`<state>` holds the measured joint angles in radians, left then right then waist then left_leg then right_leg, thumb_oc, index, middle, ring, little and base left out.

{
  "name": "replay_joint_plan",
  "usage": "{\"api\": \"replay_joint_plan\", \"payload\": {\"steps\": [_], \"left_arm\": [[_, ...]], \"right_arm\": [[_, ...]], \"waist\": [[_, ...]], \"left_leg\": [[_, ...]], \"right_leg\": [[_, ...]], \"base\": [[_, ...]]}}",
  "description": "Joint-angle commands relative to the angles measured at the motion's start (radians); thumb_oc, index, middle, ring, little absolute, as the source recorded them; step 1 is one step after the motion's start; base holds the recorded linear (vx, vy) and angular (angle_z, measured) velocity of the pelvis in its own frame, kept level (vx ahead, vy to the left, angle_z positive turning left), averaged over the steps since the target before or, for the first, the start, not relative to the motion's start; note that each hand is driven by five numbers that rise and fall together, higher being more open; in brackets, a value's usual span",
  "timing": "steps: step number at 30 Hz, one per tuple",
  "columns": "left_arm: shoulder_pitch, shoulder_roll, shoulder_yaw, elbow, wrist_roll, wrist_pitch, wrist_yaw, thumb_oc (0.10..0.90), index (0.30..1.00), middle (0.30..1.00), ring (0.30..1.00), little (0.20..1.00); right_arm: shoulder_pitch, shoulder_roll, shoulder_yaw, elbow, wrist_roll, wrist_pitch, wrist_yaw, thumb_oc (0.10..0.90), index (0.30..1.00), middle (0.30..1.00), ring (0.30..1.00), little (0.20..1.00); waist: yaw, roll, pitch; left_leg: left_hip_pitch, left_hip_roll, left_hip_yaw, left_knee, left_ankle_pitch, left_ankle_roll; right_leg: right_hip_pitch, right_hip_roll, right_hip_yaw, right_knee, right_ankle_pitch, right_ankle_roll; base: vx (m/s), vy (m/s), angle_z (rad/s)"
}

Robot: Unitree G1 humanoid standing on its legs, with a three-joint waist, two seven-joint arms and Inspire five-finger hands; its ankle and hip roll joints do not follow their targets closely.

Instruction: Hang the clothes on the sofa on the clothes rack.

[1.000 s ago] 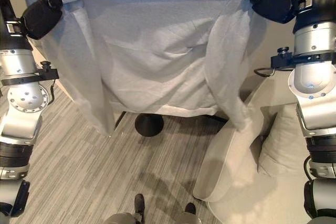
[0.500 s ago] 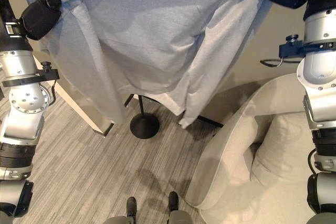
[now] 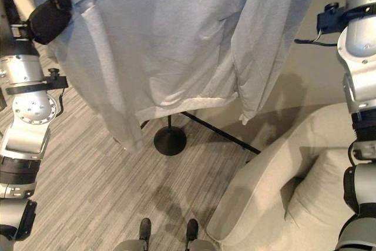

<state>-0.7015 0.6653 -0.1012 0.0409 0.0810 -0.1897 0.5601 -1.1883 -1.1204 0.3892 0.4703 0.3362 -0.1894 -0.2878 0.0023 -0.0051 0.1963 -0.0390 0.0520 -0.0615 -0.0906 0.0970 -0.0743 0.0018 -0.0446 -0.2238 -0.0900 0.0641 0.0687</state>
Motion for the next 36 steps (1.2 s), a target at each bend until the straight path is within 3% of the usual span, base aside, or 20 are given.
{"api": "replay_joint_plan", "payload": {"steps": [1,7,11,16,18,20,23,24,26,29,31,36], "left_arm": [[-0.104,0.157,0.019,0.062,-0.047,-0.035,0.046,0.400,0.300,0.300,0.300,0.300],[-0.256,0.226,-0.094,0.223,-0.091,-0.038,0.040,0.400,0.300,0.300,0.300,0.300],[-0.408,0.262,-0.231,0.369,-0.123,-0.029,0.009,0.400,0.300,0.300,0.300,0.300],[-0.509,0.290,-0.309,0.436,-0.115,-0.018,0.006,0.400,0.300,0.300,0.300,0.300],[-0.585,0.295,-0.367,0.504,-0.112,-0.005,-0.008,0.400,0.300,0.300,0.300,0.300],[-0.590,0.302,-0.372,0.514,-0.110,-0.003,-0.012,0.400,0.300,0.300,0.300,0.300],[-0.614,0.313,-0.384,0.532,-0.107,0.005,-0.017,0.400,0.300,0.300,0.300,0.300],[-0.596,0.323,-0.361,0.532,-0.111,0.011,-0.008,0.400,0.300,0.300,0.300,0.300],[-0.577,0.330,-0.347,0.519,-0.111,0.014,-0.003,0.400,0.300,0.300,0.300,0.300],[-0.512,0.353,-0.308,0.506,-0.097,0.026,0.009,0.400,0.300,0.300,0.300,0.300],[-0.497,0.357,-0.292,0.508,-0.098,0.029,0.009,0.400,0.300,0.300,0.300,0.300],[-0.396,0.371,-0.206,0.453,-0.097,0.022,0.020,0.400,0.300,0.300,0.300,0.300]], "right_arm": [[-0.211,-0.138,0.044,0.089,0.086,-0.027,-0.068,0.400,0.300,0.300,0.300,0.300],[-0.471,-0.132,0.264,0.291,0.110,-0.021,-0.056,0.400,0.300,0.300,0.300,0.300],[-0.614,-0.076,0.405,0.453,0.109,0.001,-0.036,0.400,0.300,0.300,0.300,0.300],[-0.665,-0.034,0.457,0.517,0.094,0.006,-0.031,0.400,0.300,0.300,0.300,0.300],[-0.673,0.004,0.468,0.560,0.092,0.015,-0.031,0.400,0.300,0.300,0.300,0.300],[-0.660,0.008,0.457,0.567,0.091,0.018,-0.030,0.400,0.300,0.300,0.300,0.300],[-0.661,0.028,0.451,0.570,0.083,0.025,-0.032,0.400,0.300,0.300,0.300,0.300],[-0.635,0.021,0.435,0.556,0.083,0.034,-0.029,0.400,0.300,0.300,0.300,0.300],[-0.623,0.015,0.435,0.542,0.072,0.035,-0.028,0.400,0.300,0.300,0.300,0.300],[-0.580,-0.012,0.422,0.511,0.052,0.030,-0.033,0.400,0.300,0.300,0.300,0.300],[-0.556,0.000,0.409,0.504,0.054,0.033,-0.031,0.400,0.300,0.300,0.300,0.300],[-0.498,0.002,0.367,0.439,0.077,0.036,-0.007,0.400,0.300,0.300,0.300,0.300]], "waist": [[0.028,-0.110,-0.156],[0.023,-0.097,-0.152],[0.012,-0.083,-0.153],[0.013,-0.078,-0.143],[0.020,-0.081,-0.131],[0.023,-0.087,-0.121],[0.042,-0.107,-0.083],[0.052,-0.125,-0.072],[0.063,-0.131,-0.073],[0.097,-0.129,-0.080],[0.111,-0.124,-0.098],[0.107,-0.126,-0.153]], "left_leg": [[0.101,-0.034,0.092,0.003,-0.160,-0.043],[0.069,-0.028,0.070,0.003,-0.138,-0.067],[0.069,-0.016,0.060,0.003,-0.131,-0.079],[0.087,-0.006,0.065,0.003,-0.128,-0.075],[0.107,0.007,0.072,0.030,-0.098,-0.067],[0.098,0.009,0.072,0.080,-0.101,-0.064],[0.020,-0.019,0.057,0.290,-0.067,-0.068],[-0.059,-0.036,0.079,0.282,-0.107,-0.046],[-0.104,-0.042,0.087,0.253,-0.110,-0.039],[-0.207,-0.051,0.087,0.115,-0.021,-0.050],[-0.143,-0.057,0.072,0.020,-0.008,-0.047],[-0.071,-0.075,0.063,0.003,-0.021,-0.028]], "right_leg": [[0.009,-0.036,0.003,0.003,-0.055,0.087],[-0.003,-0.037,-0.036,0.003,-0.065,0.084],[0.005,-0.025,-0.051,0.003,-0.085,0.074],[0.013,-0.012,-0.034,0.003,-0.096,0.068],[0.033,0.001,-0.014,0.003,-0.111,0.054],[0.047,0.002,-0.007,0.003,-0.116,0.047],[0.080,-0.002,0.005,0.003,-0.120,0.029],[0.104,-0.009,0.013,0.003,-0.128,0.034],[0.117,-0.011,0.018,0.003,-0.134,0.038],[0.167,0.004,0.044,0.003,-0.157,0.044],[0.185,0.012,0.072,0.003,-0.170,0.047],[0.190,-0.006,0.106,0.003,-0.157,0.062]], "base": [[0.06,-0.100,0.45],[0.05,-0.107,0.29],[0.09,-0.137,0.34],[0.08,-0.106,0.01],[0.12,-0.154,-0.11],[0.09,-0.107,-0.21],[0.09,-0.118,-0.21],[0.15,-0.089,-0.30],[0.17,-0.002,0.04],[0.23,0.044,-0.20],[0.26,0.065,-0.72],[0.25,0.140,-0.65]]}}
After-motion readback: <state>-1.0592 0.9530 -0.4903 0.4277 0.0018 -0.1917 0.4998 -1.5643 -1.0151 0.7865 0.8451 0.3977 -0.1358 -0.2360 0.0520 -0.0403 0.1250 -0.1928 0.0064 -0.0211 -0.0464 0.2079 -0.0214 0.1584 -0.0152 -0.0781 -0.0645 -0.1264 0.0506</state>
